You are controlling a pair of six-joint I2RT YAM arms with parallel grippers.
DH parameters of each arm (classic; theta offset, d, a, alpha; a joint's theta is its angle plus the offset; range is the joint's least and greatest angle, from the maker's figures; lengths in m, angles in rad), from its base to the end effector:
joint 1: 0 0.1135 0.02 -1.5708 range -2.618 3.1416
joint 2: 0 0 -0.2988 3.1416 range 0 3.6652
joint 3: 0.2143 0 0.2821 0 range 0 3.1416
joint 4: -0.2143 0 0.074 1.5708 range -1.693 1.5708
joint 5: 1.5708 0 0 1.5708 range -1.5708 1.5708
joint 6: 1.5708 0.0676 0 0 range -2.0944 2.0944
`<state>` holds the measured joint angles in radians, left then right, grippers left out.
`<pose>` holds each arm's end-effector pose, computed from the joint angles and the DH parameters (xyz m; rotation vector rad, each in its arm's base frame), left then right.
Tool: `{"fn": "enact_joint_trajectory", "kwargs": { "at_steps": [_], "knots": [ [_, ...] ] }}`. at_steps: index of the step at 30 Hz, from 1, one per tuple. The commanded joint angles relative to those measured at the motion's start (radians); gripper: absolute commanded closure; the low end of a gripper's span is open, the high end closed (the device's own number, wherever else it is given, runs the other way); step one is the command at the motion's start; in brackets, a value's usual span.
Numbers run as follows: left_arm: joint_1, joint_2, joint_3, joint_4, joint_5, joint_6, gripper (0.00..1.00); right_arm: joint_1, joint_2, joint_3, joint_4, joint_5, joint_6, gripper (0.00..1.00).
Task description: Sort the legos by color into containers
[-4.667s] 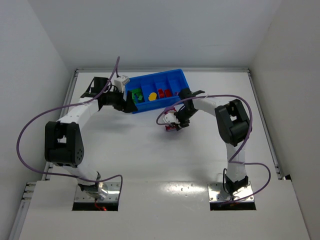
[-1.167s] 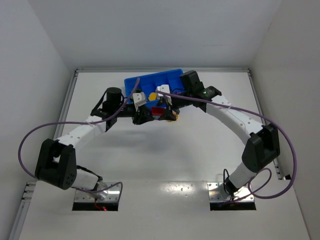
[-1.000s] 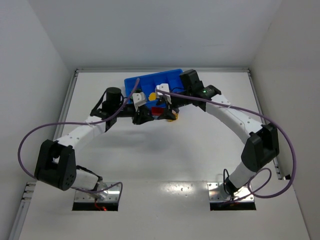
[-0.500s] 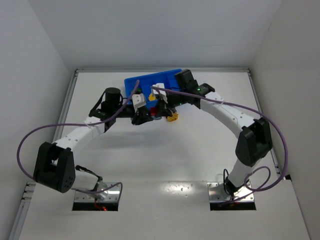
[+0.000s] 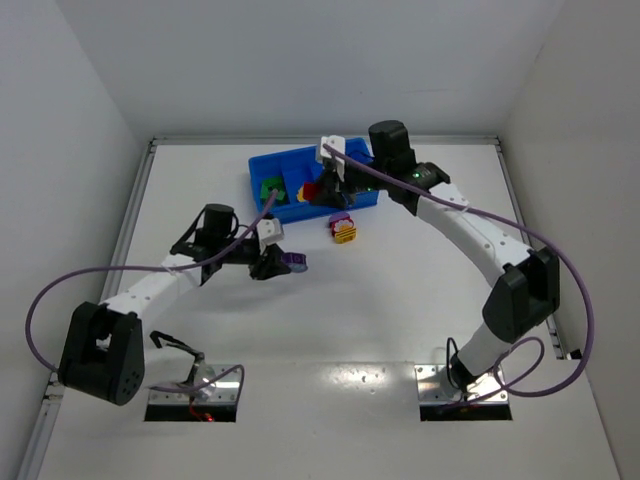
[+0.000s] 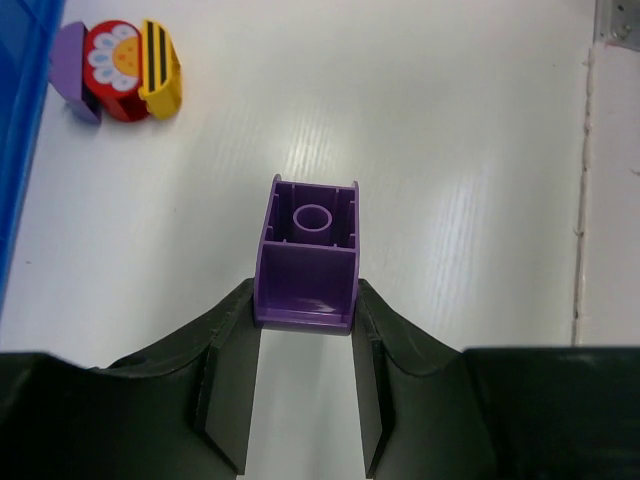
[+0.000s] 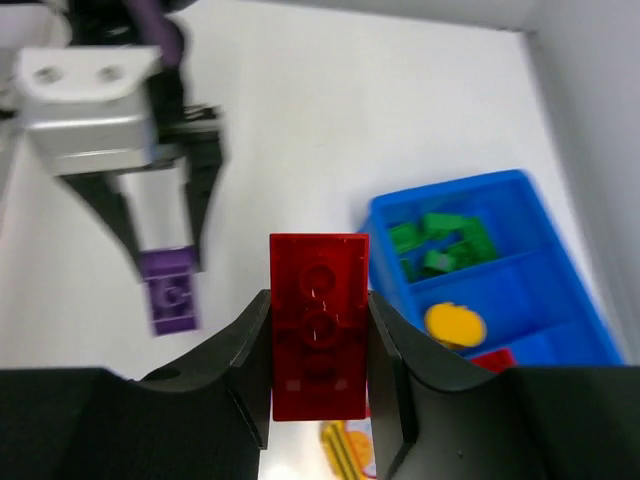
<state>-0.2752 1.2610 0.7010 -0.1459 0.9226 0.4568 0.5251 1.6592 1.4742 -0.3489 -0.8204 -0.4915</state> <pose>0.2564 -0.1284 0.2280 1.1711 1.7433 -0.9276 0.3488 0.2592 0.3583 -1.3863 1.4837 0.8758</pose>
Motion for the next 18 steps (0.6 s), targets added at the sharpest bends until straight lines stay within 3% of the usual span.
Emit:
{"fn": "enact_joint_trajectory", "kwargs": {
  "at_steps": [1,7,12,18],
  "knots": [
    [0.008,-0.077,-0.008,-0.018,0.019,0.042,1.0,-0.008,-0.015,0.037,0.168,0.065,0.125,1.0],
    [0.027,-0.12,0.034,0.012,-0.031,-0.067,1.0,-0.026,0.196,0.098,0.22,0.277,0.217,1.0],
    [0.036,-0.143,0.083,0.088,-0.068,-0.19,1.0,-0.048,0.422,0.355,0.22,0.435,0.367,1.0],
    [0.036,-0.18,0.092,0.137,-0.123,-0.254,1.0,-0.091,0.603,0.526,0.238,0.541,0.471,1.0]
  ]
}}
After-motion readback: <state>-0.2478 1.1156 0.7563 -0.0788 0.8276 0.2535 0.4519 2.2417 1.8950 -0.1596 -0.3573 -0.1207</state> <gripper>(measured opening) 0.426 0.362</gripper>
